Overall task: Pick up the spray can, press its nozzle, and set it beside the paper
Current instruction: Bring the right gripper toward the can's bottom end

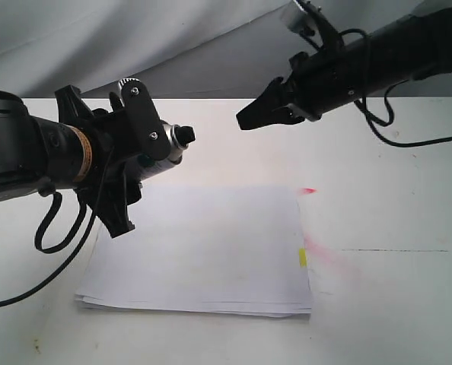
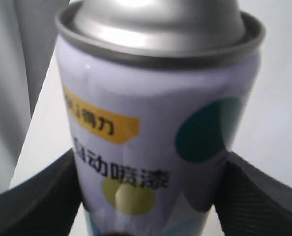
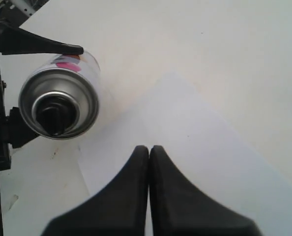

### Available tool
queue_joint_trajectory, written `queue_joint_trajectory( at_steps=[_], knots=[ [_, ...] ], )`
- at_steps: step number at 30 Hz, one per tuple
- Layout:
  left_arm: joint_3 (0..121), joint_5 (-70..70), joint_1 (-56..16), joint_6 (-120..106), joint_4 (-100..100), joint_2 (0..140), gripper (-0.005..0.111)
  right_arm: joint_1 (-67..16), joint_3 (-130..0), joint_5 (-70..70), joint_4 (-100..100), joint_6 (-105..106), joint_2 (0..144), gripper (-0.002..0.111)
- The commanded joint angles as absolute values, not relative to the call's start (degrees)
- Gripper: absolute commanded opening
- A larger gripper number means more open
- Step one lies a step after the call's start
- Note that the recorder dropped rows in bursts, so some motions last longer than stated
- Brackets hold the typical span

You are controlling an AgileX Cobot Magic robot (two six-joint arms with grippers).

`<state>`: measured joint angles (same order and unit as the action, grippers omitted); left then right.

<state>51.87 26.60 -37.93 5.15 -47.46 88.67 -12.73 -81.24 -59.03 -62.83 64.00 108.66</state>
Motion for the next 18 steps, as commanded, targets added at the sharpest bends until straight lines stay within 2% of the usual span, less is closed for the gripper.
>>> queue_joint_trajectory(
  at_steps=[1, 13, 18],
  knots=[
    [52.3, 27.3, -38.2, 5.9, -48.2, 89.5, 0.0, -13.4, -81.9, -61.3, -70.4, 69.4, 111.1, 0.0],
    [52.3, 25.9, -38.2, 6.0, -48.2, 92.6, 0.0, -15.5, -81.9, -62.5, -71.0, 73.1, 112.7, 0.0],
    [52.3, 25.9, -38.2, 6.0, -48.2, 92.6, 0.0, -15.5, -83.8, -67.0, -70.8, 75.0, 114.7, 0.0]
  ],
)
